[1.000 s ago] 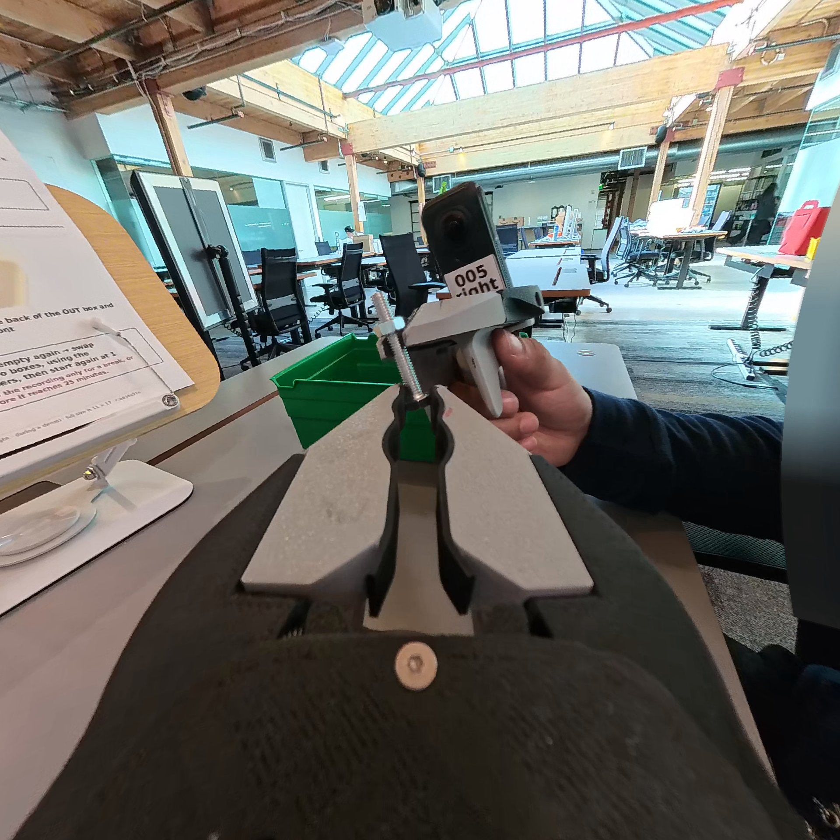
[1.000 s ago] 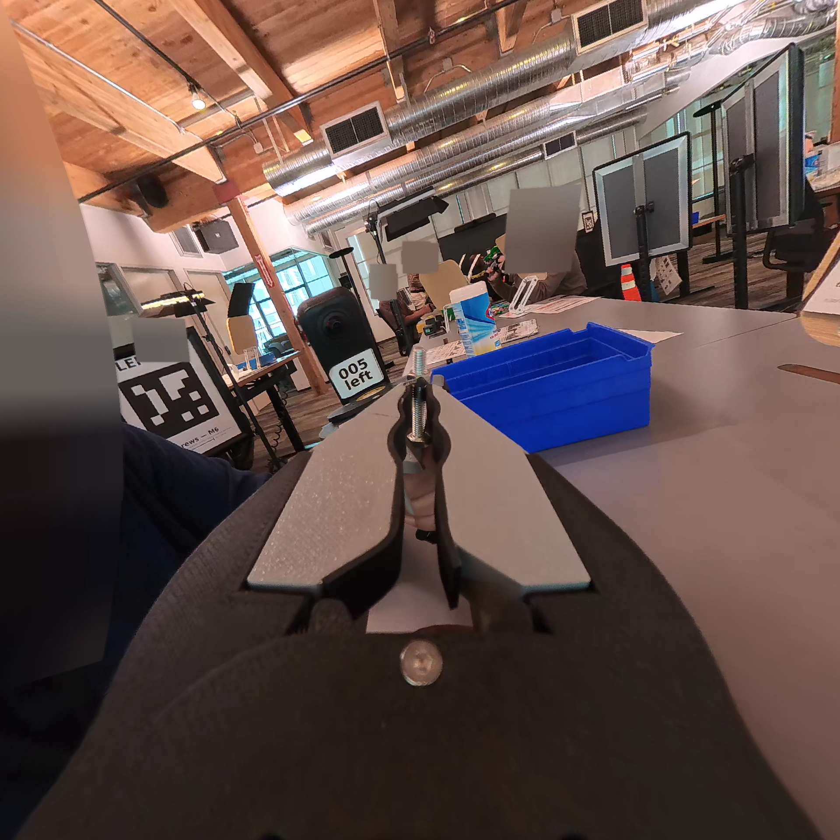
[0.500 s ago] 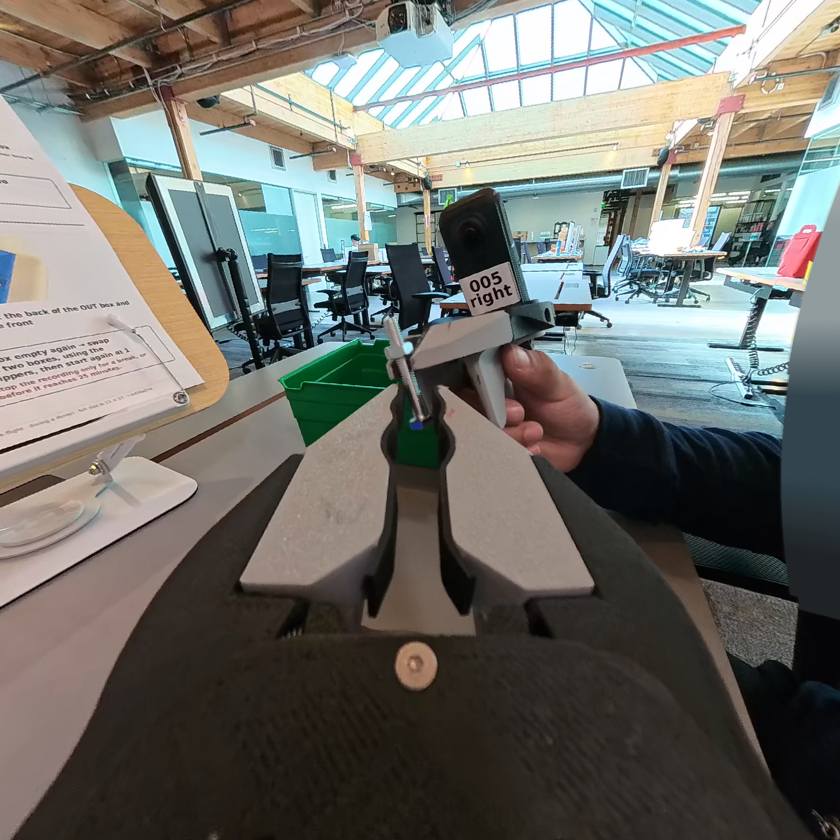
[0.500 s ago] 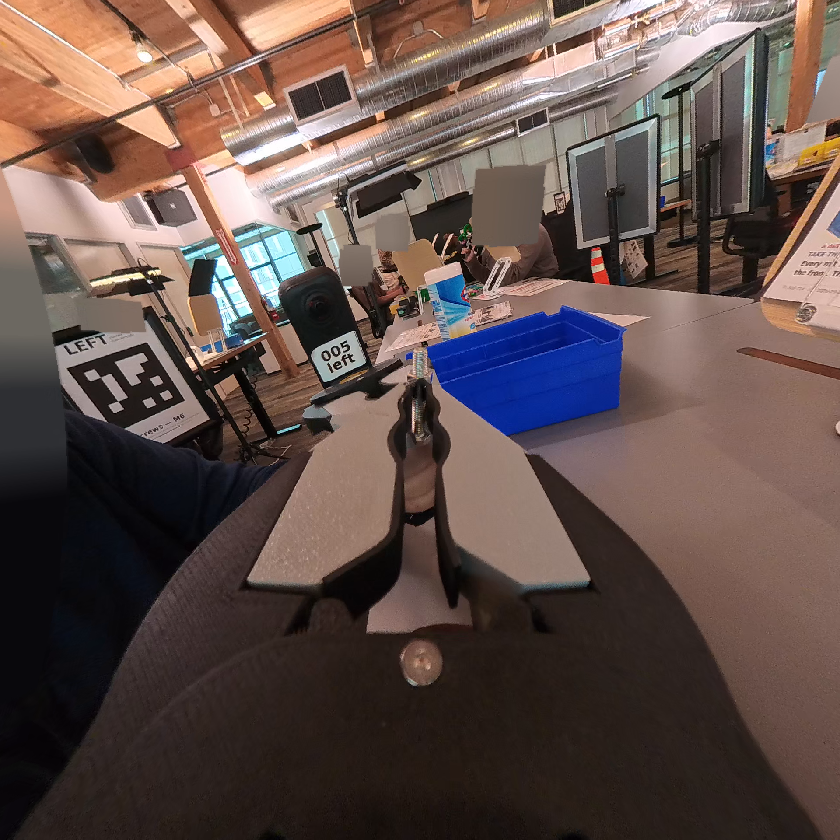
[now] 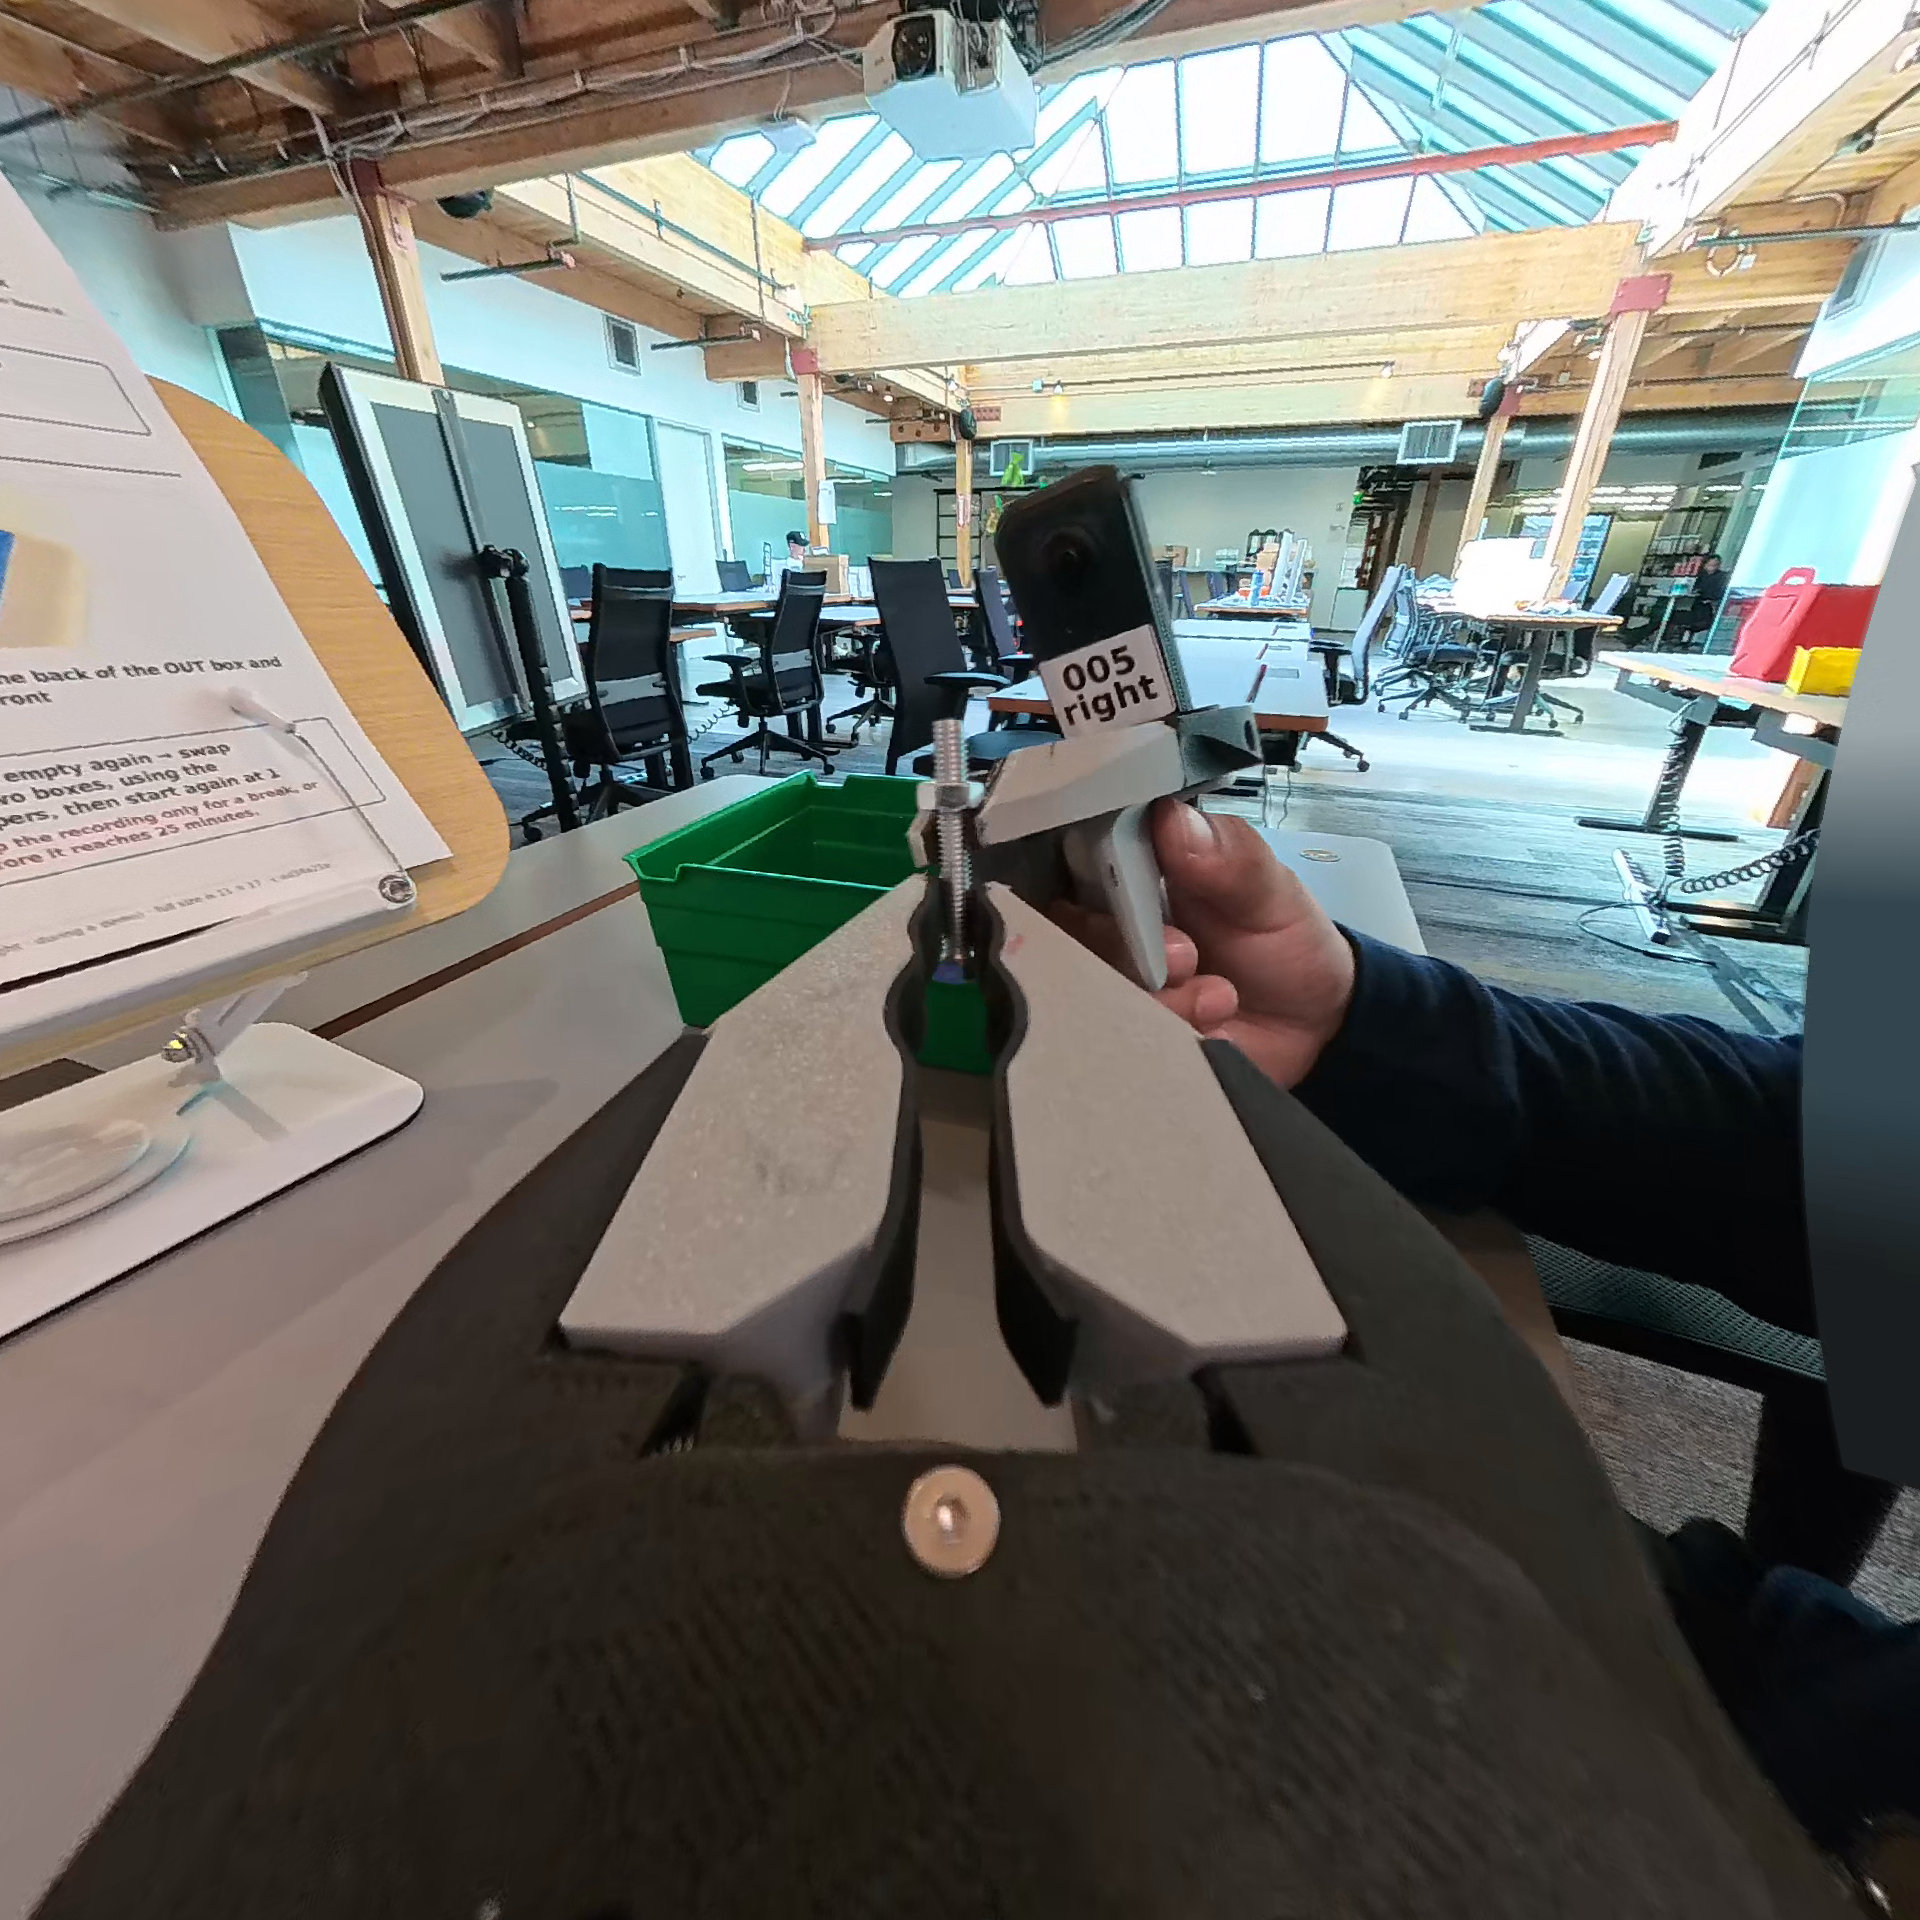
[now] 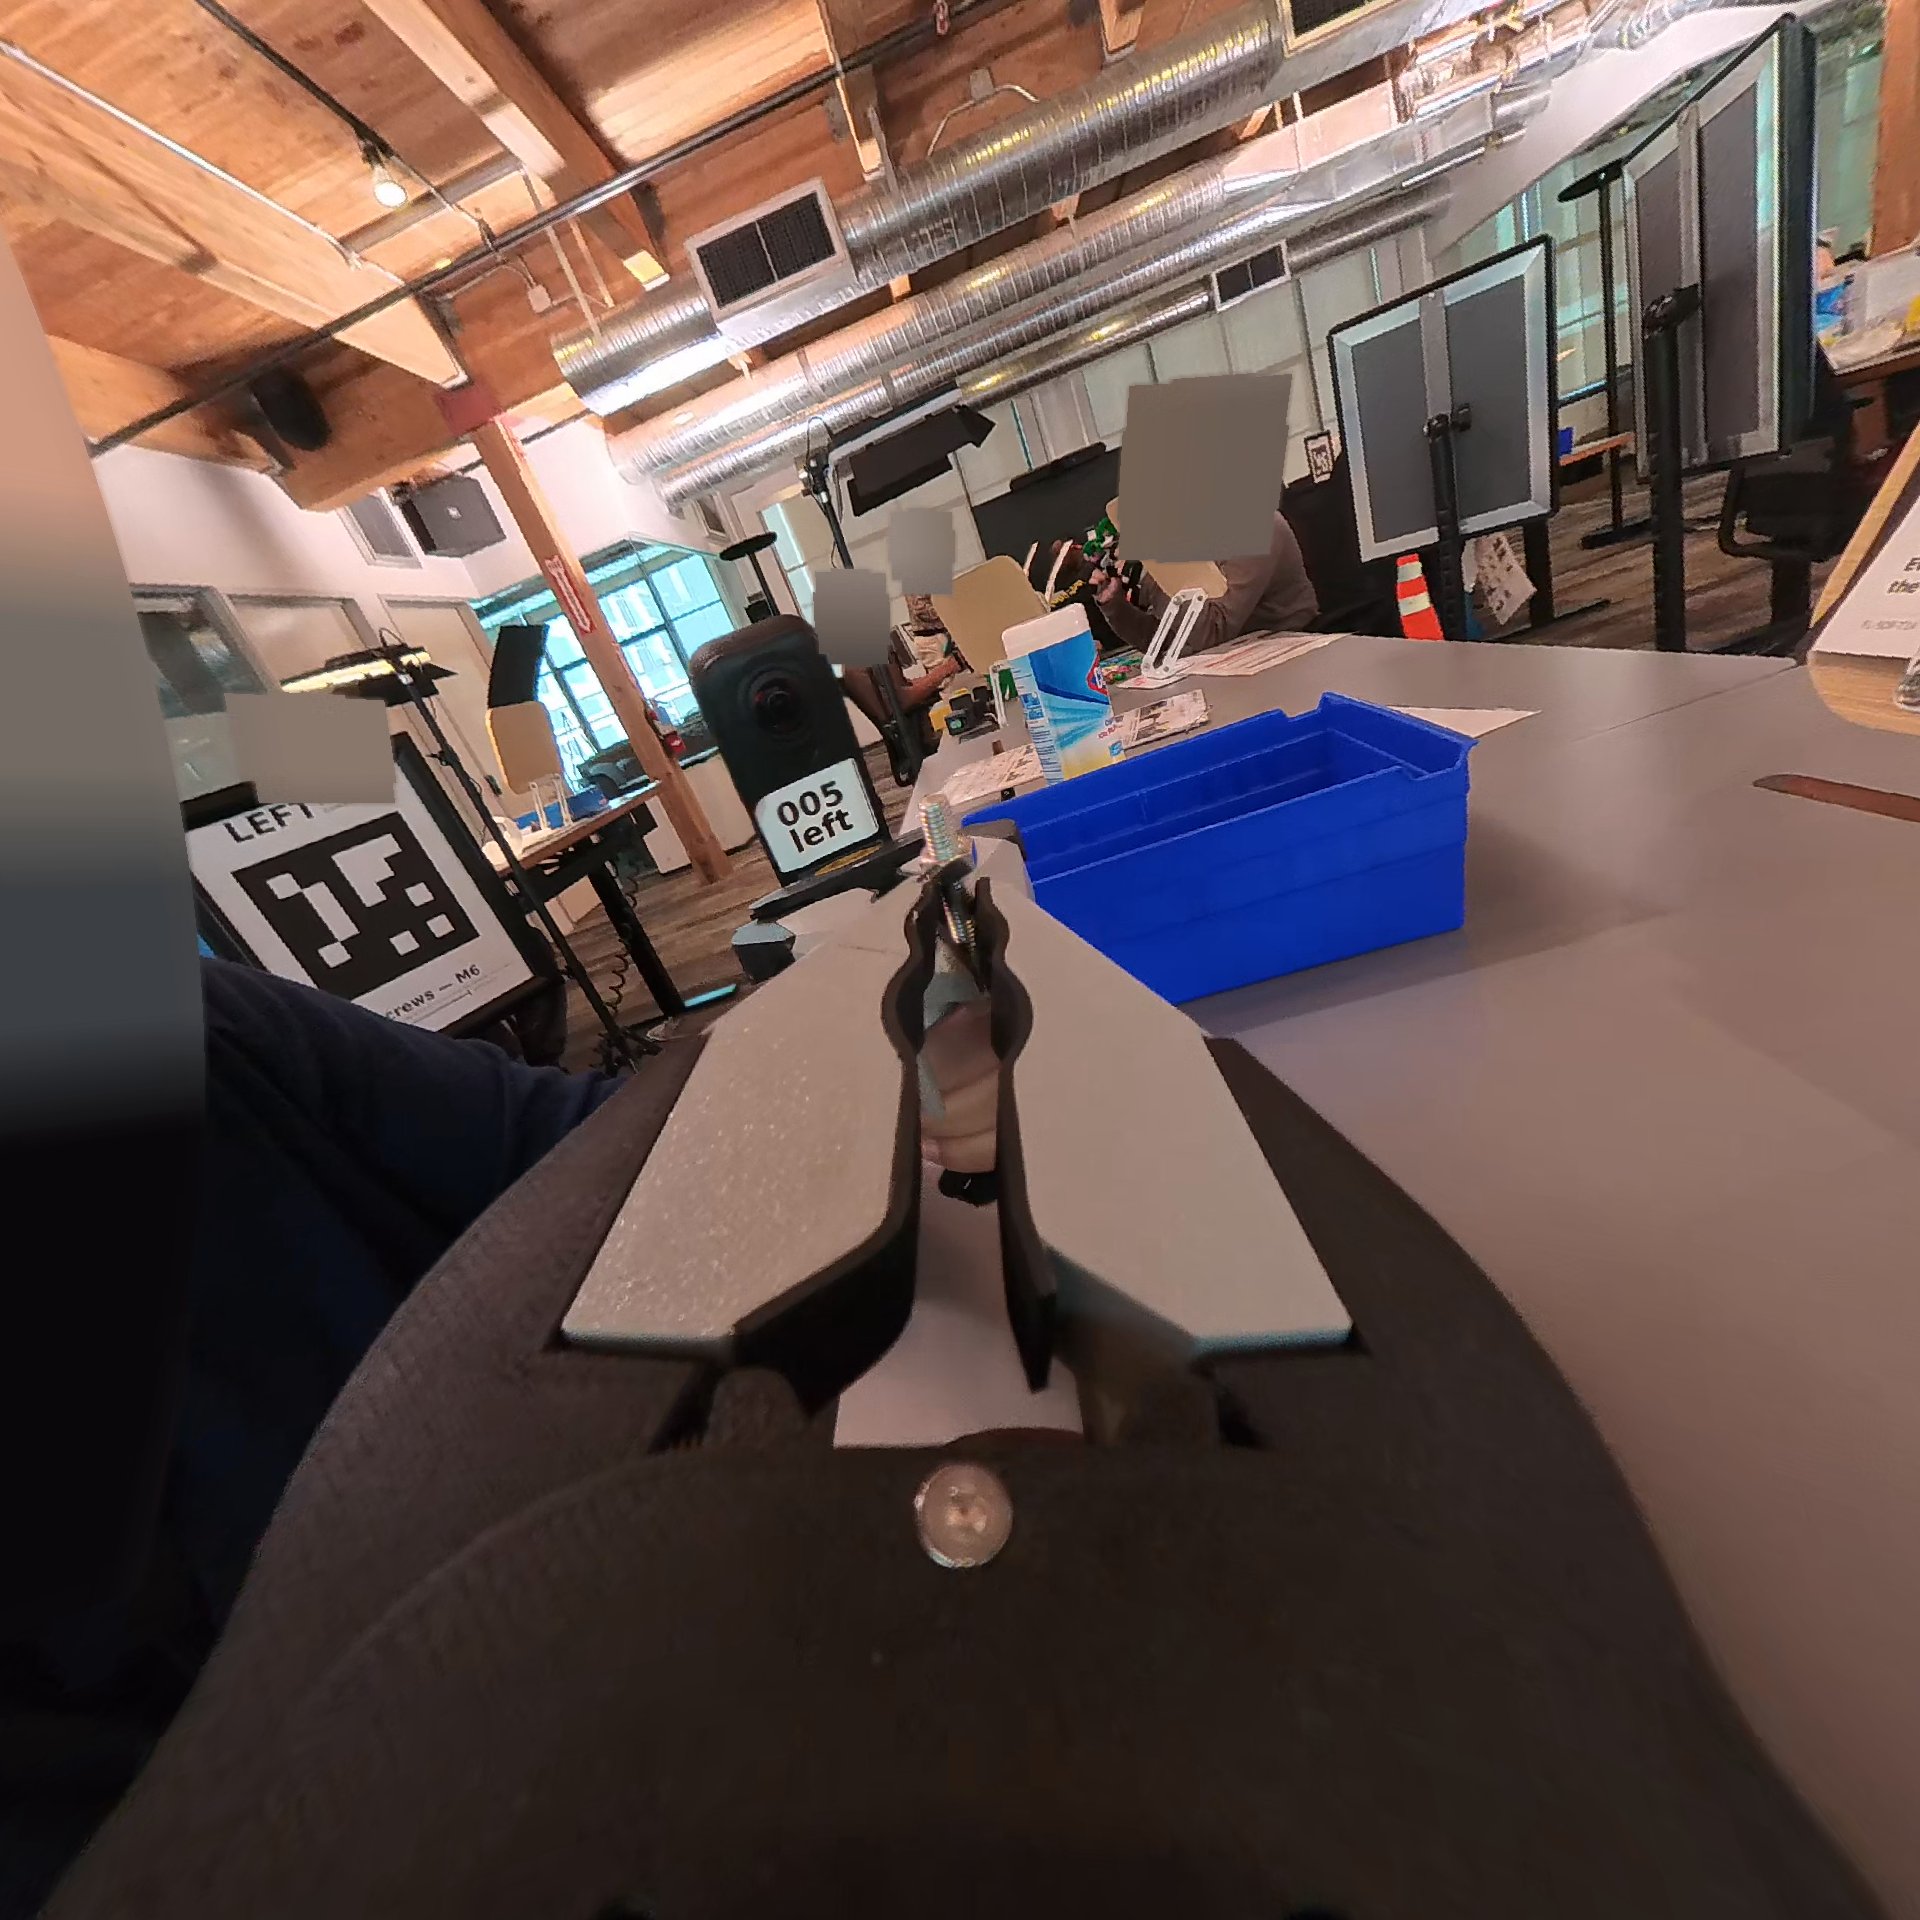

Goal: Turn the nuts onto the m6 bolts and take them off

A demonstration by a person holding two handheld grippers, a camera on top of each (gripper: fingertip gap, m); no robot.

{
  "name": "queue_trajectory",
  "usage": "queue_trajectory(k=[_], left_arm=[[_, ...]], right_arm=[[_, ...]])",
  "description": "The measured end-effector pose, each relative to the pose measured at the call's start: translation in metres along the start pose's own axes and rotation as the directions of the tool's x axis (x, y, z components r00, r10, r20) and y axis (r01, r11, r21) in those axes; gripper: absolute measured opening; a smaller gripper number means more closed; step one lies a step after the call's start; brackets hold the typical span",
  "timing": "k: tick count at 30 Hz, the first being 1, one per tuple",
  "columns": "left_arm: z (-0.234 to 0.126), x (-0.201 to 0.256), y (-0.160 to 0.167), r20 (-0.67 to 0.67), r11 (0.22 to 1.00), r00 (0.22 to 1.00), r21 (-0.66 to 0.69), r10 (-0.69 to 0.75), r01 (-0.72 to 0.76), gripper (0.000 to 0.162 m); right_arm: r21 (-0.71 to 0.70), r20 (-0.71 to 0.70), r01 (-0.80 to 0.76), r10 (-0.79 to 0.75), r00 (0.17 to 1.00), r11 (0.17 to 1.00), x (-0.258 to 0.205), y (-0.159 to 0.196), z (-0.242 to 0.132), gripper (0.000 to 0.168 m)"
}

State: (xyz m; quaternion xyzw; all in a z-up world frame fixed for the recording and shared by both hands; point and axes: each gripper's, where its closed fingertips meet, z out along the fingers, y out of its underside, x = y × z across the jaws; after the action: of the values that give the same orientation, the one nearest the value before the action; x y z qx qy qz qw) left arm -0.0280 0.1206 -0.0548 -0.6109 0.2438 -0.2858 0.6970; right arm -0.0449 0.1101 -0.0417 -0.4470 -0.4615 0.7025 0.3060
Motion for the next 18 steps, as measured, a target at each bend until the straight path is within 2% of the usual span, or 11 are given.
queue_trajectory(k=[10, 13, 18], left_arm=[[-0.003, -0.022, 0.004, 0.105, 0.999, 0.994, -0.012, -0.033, 0.035, 0.003], [-0.004, -0.032, 0.008, 0.152, 0.998, 0.987, -0.024, -0.047, 0.051, 0.003], [-0.002, -0.028, 0.01, 0.131, 0.998, 0.99, -0.034, -0.056, 0.061, 0.003]], right_arm=[[0.027, -0.035, -0.006, 0.007, 0.999, 1.0, 0.008, -0.004, -0.005, 0.004], [0.013, -0.065, 0.033, -0.032, 0.997, 0.999, 0.01, -0.003, -0.004, 0.003], [-0.007, -0.148, 0.125, -0.125, 0.981, 0.992, 0.016, -0.001, -0.002, 0.012]])
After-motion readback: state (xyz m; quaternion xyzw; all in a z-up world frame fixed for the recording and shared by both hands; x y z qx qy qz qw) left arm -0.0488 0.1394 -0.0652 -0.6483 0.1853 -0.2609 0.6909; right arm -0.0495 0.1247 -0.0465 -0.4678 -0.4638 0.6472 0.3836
